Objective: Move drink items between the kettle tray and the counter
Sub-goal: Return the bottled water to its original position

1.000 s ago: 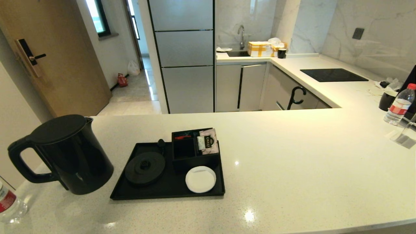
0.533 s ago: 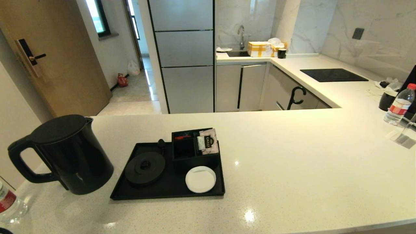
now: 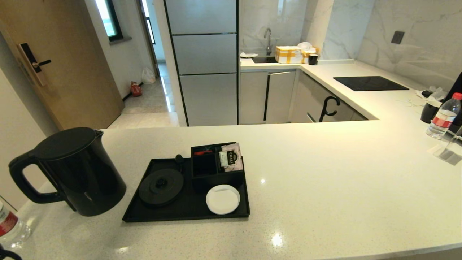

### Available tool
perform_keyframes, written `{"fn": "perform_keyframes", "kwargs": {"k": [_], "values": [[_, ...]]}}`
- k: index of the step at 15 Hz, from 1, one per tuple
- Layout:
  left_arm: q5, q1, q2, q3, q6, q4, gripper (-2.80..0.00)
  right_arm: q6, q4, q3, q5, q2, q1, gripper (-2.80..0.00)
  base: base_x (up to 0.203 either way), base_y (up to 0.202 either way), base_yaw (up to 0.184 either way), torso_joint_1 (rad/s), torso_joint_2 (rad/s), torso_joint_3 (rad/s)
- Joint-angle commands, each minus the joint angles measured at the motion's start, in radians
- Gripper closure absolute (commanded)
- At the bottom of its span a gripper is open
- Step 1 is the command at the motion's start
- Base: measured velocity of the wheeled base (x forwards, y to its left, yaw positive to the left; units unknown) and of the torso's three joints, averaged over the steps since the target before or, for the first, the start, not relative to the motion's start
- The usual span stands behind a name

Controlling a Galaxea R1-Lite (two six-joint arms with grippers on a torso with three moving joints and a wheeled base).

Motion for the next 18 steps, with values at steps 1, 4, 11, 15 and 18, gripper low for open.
{"fn": "perform_keyframes", "kwargs": {"k": [1, 4, 11, 15, 18], "values": [[-0.02, 0.0, -0.001, 0.003, 0.004, -0.003, 0.0, 0.0, 0.001, 0.0, 0.0, 0.002, 0.0, 0.0, 0.0, 0.0, 0.0, 0.0, 0.0, 0.0], [-0.059, 0.0, -0.009, 0.013, 0.025, -0.017, 0.0, 0.001, 0.001, 0.0, 0.0, 0.002, 0.0, 0.0, 0.0, 0.0, 0.0, 0.0, 0.0, 0.0], [-0.064, 0.038, 0.003, 0.015, 0.034, -0.07, 0.0, 0.0, 0.001, 0.0, 0.0, 0.001, 0.0, 0.0, 0.0, 0.0, 0.0, 0.0, 0.0, 0.0], [-0.059, 0.077, 0.05, -0.03, 0.021, -0.077, 0.0, 0.0, 0.001, 0.0, 0.0, 0.002, 0.0, 0.0, 0.0, 0.0, 0.0, 0.0, 0.0, 0.0], [-0.059, 0.149, 0.134, -0.052, 0.021, -0.14, 0.0, 0.0, 0.001, 0.0, 0.0, 0.002, 0.0, 0.0, 0.0, 0.0, 0.0, 0.0, 0.0, 0.0]]}}
